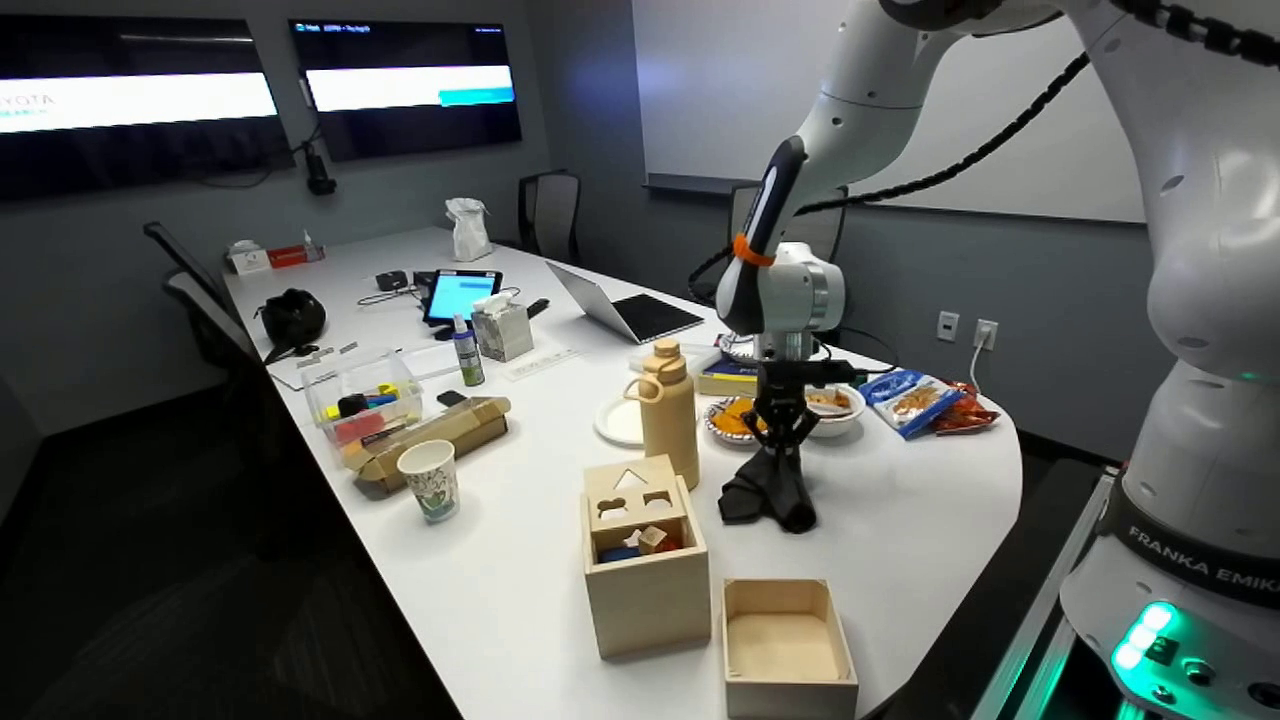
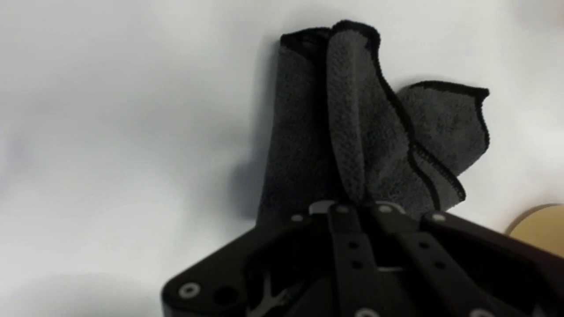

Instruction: Use the towel to wipe the table.

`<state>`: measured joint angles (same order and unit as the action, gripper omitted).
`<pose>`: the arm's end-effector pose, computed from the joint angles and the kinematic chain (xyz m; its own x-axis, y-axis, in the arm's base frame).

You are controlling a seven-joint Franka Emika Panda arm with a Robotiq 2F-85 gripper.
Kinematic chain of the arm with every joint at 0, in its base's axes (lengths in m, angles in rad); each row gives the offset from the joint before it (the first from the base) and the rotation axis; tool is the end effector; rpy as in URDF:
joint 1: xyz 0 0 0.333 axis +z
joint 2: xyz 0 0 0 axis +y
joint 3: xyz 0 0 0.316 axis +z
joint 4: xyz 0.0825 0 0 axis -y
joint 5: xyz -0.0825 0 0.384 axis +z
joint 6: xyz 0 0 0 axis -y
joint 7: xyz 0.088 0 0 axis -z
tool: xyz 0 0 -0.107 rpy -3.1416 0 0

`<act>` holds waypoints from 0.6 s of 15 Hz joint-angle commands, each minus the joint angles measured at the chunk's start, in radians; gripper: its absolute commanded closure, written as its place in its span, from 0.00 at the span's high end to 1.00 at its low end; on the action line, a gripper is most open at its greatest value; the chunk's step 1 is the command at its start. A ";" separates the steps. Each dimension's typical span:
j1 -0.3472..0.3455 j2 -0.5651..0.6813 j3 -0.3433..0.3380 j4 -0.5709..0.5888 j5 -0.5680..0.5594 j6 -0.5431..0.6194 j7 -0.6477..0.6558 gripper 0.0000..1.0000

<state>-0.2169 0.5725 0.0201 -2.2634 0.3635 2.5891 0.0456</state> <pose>0.4822 -0.1018 0.0869 0.8144 -0.5141 -0.2693 -0.5554 -0.8249 -0.1050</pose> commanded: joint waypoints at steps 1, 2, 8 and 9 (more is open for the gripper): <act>-0.032 0.073 0.071 0.091 0.040 -0.098 -0.093 0.01; -0.027 0.081 0.076 0.096 0.038 -0.123 -0.105 0.01; -0.035 0.020 0.040 -0.040 0.049 -0.142 -0.138 0.01; -0.048 0.004 0.037 -0.068 0.063 -0.123 -0.147 0.01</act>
<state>-0.2309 0.6459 0.0684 -2.2321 0.3871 2.4428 -0.0606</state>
